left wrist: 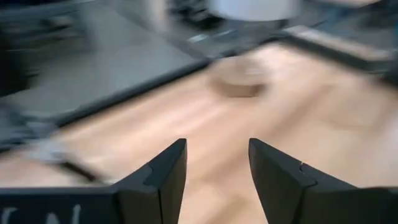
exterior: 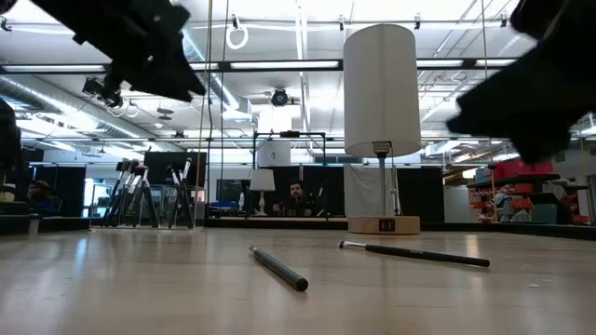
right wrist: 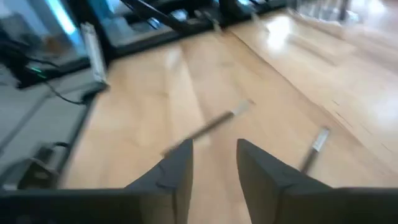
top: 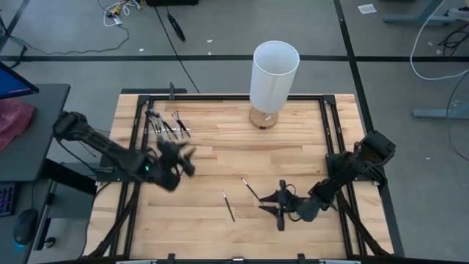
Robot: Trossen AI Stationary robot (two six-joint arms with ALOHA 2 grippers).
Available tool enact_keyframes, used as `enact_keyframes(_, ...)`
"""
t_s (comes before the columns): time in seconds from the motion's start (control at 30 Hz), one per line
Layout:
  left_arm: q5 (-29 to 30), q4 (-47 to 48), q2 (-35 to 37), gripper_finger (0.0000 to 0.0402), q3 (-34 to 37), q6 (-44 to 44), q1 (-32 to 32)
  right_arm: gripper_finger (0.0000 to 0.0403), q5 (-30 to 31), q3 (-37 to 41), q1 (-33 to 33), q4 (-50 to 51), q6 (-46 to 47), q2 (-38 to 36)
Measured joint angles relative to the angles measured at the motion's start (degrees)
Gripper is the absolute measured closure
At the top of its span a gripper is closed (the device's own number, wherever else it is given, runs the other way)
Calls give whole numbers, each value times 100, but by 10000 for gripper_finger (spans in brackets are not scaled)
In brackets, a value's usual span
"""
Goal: Put items in baskets/containers
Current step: Put the black eyeshadow brush into the transparent organizer
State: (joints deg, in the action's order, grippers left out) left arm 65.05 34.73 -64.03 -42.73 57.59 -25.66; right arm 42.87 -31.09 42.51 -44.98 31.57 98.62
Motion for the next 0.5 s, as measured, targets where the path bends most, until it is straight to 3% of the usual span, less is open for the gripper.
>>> enact_keyframes(0.2, 117, -3315, -1309, 225, 567, -889, -838, 231, 25, -202, -354, 337, 96, 620)
enact_keyframes(0.33, 180, -4172, -2347, 225, 451, -1032, -991, 215, 241, -722, -582, 930, 82, 1177)
enact_keyframes(0.5, 157, -4429, -3308, 225, 162, -796, -998, 213, 452, -1243, -836, 1957, 346, 1542)
